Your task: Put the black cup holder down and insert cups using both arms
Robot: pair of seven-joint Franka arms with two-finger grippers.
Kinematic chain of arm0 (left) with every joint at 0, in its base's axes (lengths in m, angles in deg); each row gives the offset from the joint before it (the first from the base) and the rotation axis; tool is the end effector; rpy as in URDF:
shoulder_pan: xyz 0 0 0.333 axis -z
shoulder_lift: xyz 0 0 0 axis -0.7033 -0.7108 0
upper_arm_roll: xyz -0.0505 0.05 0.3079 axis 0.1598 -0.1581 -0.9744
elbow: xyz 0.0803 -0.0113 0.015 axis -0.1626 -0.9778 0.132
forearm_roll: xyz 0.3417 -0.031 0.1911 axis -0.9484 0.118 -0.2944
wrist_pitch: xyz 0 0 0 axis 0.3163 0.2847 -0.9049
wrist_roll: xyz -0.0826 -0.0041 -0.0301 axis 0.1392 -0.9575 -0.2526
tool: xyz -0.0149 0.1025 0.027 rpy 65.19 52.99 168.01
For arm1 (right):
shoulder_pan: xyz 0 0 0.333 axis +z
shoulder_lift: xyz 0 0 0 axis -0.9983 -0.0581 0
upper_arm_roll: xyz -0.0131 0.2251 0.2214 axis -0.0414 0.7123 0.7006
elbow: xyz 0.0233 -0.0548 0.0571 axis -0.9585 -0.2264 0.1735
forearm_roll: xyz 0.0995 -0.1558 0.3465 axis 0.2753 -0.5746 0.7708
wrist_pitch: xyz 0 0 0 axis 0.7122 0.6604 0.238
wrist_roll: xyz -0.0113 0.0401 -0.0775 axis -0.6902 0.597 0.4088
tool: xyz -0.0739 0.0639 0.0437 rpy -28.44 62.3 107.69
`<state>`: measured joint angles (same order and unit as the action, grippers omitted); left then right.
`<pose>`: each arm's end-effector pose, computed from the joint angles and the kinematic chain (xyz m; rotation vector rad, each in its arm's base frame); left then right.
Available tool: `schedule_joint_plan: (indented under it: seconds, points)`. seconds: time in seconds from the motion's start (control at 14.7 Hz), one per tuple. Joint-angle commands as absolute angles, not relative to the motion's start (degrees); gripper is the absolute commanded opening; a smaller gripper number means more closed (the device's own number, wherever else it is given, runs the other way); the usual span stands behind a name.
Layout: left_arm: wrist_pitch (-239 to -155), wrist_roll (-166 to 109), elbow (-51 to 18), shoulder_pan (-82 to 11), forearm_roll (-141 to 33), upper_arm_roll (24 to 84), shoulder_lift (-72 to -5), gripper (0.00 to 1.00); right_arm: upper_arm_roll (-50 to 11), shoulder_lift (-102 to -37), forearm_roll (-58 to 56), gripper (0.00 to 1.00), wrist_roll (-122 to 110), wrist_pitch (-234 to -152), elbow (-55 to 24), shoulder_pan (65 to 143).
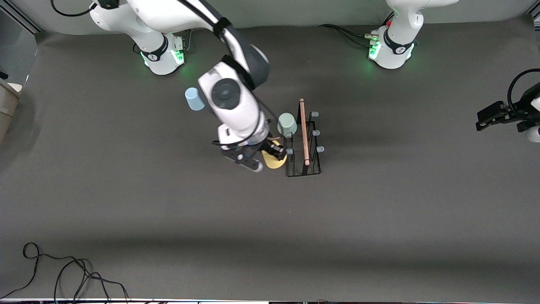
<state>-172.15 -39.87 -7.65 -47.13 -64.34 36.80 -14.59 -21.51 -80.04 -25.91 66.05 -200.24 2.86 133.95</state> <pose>0.5652 0.0177 0.6040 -3.1231 0.0936 0.0172 0.5442 0.4904 0.3696 -2.8492 0.8003 0.0020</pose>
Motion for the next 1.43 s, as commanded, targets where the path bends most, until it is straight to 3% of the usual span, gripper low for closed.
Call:
schedule_joint_plan:
  seconds: [0.0,0.88,0.95,1.02,1.09,1.23,1.36]
  points:
    - [-172.2,-39.98,-7.67,-47.16,-64.53,36.75,-14.22,1.0,-22.25,-83.75,-28.33,0.01,69.67,-199.93,7.03,135.71]
    - [-172.2,-39.98,-7.67,-47.16,-64.45,36.75,-14.22,1.0,-22.34,-85.68,-28.42,0.01,72.22,-202.83,7.3,138.26]
    - [-172.2,-39.9,-7.67,-47.16,-64.53,36.75,-14.22,1.0,-22.34,-85.95,-28.42,0.18,72.48,-202.83,7.39,138.35]
    - [-172.2,-39.9,-7.67,-47.16,-64.54,36.75,-14.22,1.0,-22.34,-86.3,-28.51,0.46,73.01,-202.92,7.39,138.44]
    - [-172.2,-39.9,-7.67,-47.16,-64.54,36.75,-14.22,1.0,-22.34,-86.57,-28.94,0.67,73.1,-202.92,7.39,138.44]
    - [-172.2,-39.9,-7.67,-47.16,-64.45,36.75,-14.22,1.0,-22.34,-86.57,-29.21,0.9,73.1,-202.92,7.39,138.44]
    - [-172.2,-39.9,-7.67,-47.16,-64.45,36.75,-14.22,1.0,-22.34,-86.57,-29.21,0.97,73.1,-202.92,7.47,138.44]
